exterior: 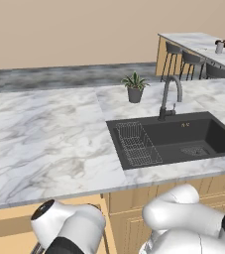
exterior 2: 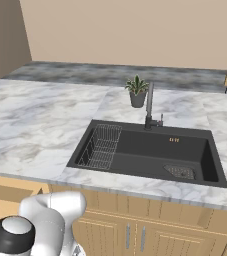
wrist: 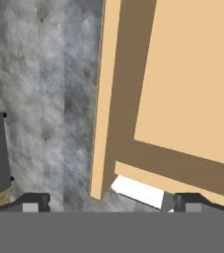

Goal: Take the tongs from the drawer on the left and place them on the dining counter next to the tray containing the kebab skewer.

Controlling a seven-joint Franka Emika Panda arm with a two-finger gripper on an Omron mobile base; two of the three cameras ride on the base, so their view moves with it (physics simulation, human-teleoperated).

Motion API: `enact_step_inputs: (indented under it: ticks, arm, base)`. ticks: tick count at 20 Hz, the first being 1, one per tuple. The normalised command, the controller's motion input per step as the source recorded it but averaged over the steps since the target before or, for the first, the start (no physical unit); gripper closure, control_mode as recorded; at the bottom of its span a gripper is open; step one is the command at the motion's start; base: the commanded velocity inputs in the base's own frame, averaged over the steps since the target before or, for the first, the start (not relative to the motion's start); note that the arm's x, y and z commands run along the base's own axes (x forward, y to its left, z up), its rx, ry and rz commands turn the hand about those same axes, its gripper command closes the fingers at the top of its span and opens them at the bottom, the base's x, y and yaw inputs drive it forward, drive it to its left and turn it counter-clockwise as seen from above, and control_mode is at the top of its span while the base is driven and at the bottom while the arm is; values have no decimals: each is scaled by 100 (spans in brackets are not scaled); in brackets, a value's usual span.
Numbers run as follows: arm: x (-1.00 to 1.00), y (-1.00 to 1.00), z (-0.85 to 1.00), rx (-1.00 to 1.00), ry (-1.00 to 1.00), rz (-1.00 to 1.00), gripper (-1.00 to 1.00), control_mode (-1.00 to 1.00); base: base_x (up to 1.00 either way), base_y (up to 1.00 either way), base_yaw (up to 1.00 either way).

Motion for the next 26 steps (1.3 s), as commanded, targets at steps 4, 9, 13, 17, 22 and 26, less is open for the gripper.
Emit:
enact_step_inputs:
  ticks: [4,9,13,17,22,26]
  arm:
    - [33,-16,0,0,0,0,-100,-100]
    - [32,-8,0,0,0,0,-100,-100]
    - [14,-11,0,0,0,0,-100,-100]
    - [4,-8,0,0,0,0,-100,-100]
    - [24,0,0,0,-7,-7,-100,-100]
    - [49,-12,0,0,-2,0,-100,-100]
  base:
    - [0,0,0]
    - [0,0,0]
    - [0,0,0]
    - [0,0,0]
    - [0,0,0]
    - [0,0,0]
